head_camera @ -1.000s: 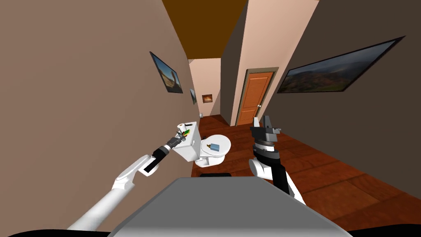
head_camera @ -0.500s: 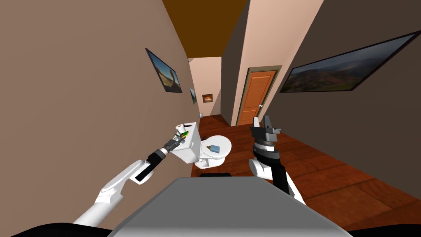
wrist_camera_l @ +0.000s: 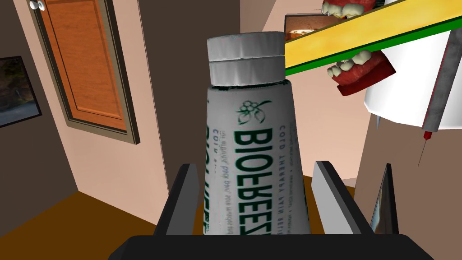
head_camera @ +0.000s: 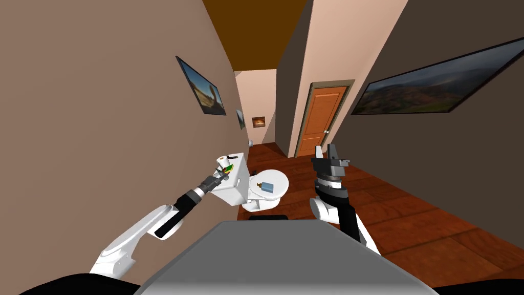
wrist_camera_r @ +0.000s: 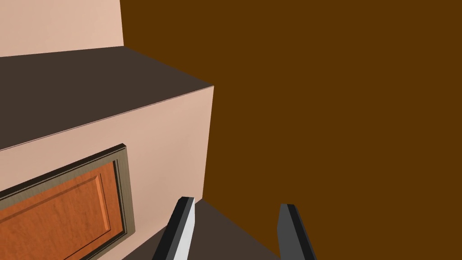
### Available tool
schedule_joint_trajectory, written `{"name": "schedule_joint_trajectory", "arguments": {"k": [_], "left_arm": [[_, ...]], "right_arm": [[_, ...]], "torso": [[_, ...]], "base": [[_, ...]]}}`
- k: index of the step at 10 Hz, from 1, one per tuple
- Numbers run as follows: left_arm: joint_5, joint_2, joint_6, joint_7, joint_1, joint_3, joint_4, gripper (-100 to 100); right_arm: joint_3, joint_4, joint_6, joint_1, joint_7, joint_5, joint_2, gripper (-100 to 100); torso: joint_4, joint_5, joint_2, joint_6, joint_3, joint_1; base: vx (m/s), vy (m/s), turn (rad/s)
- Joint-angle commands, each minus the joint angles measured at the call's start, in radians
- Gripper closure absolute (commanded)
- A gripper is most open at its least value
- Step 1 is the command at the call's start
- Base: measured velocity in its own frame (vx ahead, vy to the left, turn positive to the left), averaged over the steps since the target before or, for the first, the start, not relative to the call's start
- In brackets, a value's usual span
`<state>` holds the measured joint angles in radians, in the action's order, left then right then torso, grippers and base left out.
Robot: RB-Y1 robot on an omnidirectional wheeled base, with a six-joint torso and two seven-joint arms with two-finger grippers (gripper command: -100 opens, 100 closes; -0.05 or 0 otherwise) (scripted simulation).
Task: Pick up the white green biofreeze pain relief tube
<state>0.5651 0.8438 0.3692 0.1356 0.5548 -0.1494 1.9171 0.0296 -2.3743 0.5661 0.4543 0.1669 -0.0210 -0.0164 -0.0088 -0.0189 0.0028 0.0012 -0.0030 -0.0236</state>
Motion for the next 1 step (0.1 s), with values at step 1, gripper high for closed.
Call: {"name": "schedule_joint_trajectory", "arguments": {"k": [1], "left_arm": [[0.000, 0.000, 0.000, 0.000, 0.000, 0.000, 0.000, 0]], "right_arm": [[0.000, 0.000, 0.000, 0.000, 0.000, 0.000, 0.000, 0]], "torso": [[0.000, 0.000, 0.000, 0.000, 0.000, 0.000]], "base": [[0.000, 0.000, 0.000]]}}
